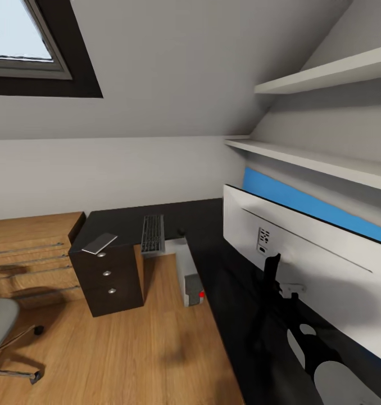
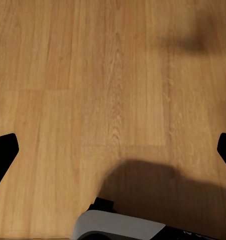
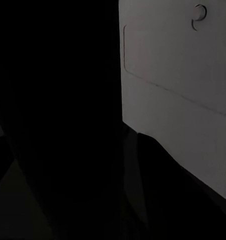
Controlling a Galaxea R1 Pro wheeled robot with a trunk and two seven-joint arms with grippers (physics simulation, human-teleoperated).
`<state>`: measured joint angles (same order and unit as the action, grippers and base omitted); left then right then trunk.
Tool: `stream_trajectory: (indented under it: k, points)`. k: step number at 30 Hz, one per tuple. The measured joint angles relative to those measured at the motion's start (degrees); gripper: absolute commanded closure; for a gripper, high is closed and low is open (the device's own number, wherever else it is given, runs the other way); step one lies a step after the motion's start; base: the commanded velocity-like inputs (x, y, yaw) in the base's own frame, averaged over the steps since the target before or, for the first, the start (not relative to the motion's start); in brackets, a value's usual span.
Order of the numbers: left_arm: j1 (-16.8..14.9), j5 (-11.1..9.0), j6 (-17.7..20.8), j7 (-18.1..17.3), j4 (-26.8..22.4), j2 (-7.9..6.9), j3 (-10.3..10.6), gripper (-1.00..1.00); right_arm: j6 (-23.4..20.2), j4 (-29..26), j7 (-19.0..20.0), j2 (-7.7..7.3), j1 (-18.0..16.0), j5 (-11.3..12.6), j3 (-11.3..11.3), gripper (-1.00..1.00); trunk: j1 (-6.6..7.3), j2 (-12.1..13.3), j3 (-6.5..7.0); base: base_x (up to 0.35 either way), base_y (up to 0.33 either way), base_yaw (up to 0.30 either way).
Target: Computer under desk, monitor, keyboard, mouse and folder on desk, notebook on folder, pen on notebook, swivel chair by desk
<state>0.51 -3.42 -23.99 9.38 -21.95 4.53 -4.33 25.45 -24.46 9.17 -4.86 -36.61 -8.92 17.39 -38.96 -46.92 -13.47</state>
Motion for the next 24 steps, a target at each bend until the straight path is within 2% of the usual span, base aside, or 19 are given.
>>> stream_trajectory:
  k: [21,24]
  points:
    - [0.0,0.0,0.0,0.0,-0.1,0.07,0.0,-1.00,-0.3,-0.1,-0.2,0.14,0.0,0.4,0.0,1.00,0.02,0.0,0.00,-0.015,-0.009,0.000]
    - [0.0,0.0,0.0,0.1,-0.2,0.09,0.1,-1.00,-0.3,-0.2,-0.2,0.14,0.0,0.4,0.0,1.00,-0.46,-1.2,-0.54,0.000,0.000,0.000]
